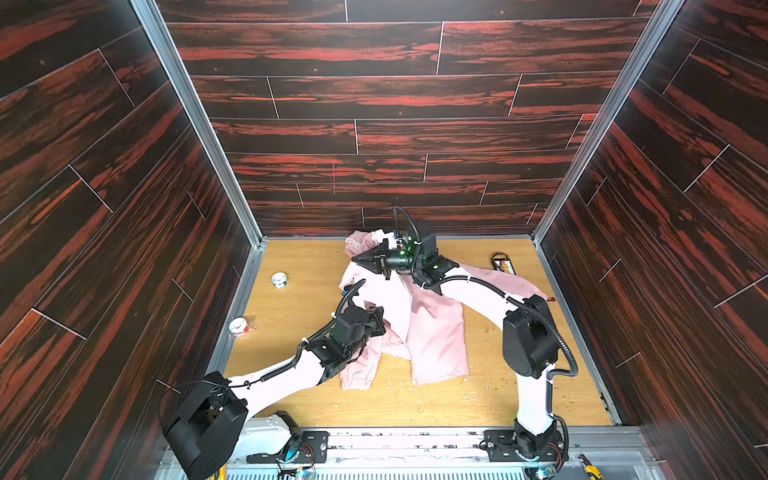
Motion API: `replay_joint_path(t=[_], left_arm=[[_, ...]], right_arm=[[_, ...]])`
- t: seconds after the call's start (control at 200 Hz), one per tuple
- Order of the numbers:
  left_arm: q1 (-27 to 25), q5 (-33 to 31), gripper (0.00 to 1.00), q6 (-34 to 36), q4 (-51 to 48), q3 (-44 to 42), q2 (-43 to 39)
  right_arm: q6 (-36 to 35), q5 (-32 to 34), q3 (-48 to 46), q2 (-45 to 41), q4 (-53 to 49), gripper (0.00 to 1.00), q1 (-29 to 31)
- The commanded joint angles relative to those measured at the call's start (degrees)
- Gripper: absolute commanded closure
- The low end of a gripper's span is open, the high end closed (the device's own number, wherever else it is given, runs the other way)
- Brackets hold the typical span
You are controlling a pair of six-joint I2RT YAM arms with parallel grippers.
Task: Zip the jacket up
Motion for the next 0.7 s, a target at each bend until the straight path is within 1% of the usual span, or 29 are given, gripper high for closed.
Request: replay_joint_path(t=[0.0, 0.05, 0.085, 0.175, 0.296, 0.346, 0.406, 0.486, 0.606, 0.696], left_arm=[[-1.0, 1.0, 1.0, 0.5, -10.5, -2.3, -0.6], [-1.1, 0.1, 1.0, 0.1, -11.9, -2.4, -0.4], [-1.1, -0.4, 1.0, -0.2, -12.5, -2.7, -0.2], [-1.1, -2.2, 1.0, -2.0, -14.2, -3.7, 0.3], [-1.0, -6.8, 1.0, -5.7, -18.4, -5.5, 0.1], [-1.0, -9.1, 1.0, -8.0, -21.2, -5.6, -0.6], [-1.0, -10.5, 1.0, -8.9, -23.6, -5.6, -1.7], [-1.1, -12.6, 1.0, -9.6, -27.7, -4.9, -3.3], [-1.0, -17.0, 1.0, -11.6, -34.9, -3.6, -5.4], [-1.0, -18.4, 1.0, -13.0, -37.0, -4.2, -6.9]], right_arm=[[6.1, 4.2, 2.5, 3.3, 17.7, 1.0, -1.3], [8.0, 4.2, 3.5, 4.0, 19.9, 1.0, -1.3], [7.8, 3.7, 5.2, 4.4, 18.9, 1.0, -1.5], [3.5, 2.4, 8.4, 3.2, 11.0, 1.0, -1.8], [-0.7, 0.5, 10.2, 0.1, 0.5, 1.0, -3.7], [-5.0, -0.4, 11.8, -0.8, -7.7, 1.0, -4.4], [-11.4, -1.3, 14.3, -1.2, -17.3, 1.0, -5.0], [-18.3, -2.3, 14.9, -1.6, -26.2, 1.0, -5.6], [-26.0, -2.4, 11.9, -3.8, -33.7, 1.0, -6.8], [-28.9, -1.9, 9.0, -6.5, -35.2, 1.0, -7.8]])
